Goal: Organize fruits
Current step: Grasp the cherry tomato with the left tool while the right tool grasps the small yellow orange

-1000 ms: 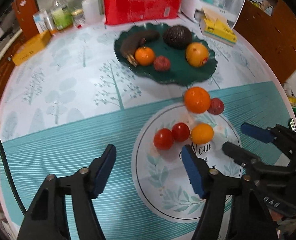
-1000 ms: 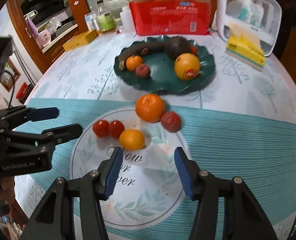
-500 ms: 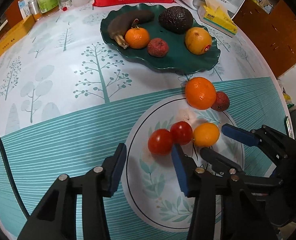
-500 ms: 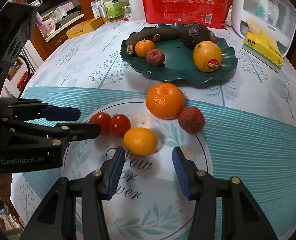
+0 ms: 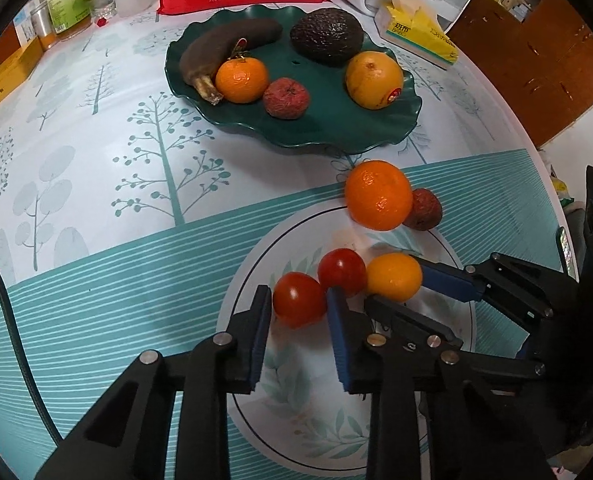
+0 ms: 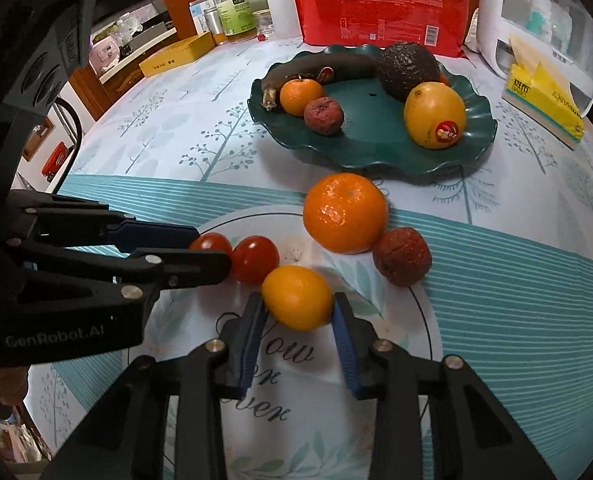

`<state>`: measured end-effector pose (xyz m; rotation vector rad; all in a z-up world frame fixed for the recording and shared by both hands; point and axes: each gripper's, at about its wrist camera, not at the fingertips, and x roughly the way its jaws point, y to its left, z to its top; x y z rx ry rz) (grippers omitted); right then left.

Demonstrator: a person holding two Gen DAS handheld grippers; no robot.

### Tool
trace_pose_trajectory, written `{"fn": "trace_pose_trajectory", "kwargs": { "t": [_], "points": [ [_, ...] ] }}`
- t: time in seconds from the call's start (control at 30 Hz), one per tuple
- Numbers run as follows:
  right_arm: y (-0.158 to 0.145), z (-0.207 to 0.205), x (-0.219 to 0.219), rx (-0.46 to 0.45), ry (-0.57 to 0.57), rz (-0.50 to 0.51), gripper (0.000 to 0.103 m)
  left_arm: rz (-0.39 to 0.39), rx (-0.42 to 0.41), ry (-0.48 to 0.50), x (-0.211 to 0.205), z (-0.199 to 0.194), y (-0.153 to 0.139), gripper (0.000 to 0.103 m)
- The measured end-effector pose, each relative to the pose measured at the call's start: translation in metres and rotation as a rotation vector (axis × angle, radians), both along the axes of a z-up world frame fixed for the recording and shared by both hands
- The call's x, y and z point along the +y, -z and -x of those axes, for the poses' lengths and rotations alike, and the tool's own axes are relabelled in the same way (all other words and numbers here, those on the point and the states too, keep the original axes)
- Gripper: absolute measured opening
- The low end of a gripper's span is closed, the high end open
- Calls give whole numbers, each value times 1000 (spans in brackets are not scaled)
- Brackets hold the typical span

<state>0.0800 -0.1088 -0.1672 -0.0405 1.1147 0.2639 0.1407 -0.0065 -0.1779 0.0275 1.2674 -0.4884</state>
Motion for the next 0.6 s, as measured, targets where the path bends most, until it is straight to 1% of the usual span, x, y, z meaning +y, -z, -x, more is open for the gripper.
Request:
{"fn": "trace_pose_trajectory", "kwargs": {
  "t": [0.23,0.43,0.6],
  "points": [
    [-1,0,-4,9,10,-9,34,11,5,-3,-4,-2,5,27],
    [-4,3,-6,6,18,-21,34,36,13,-24,1,1,7,25],
    [-13,8,-7,-10,21,-30,34,29,-1,-39,8,11,-5,25]
  ]
}}
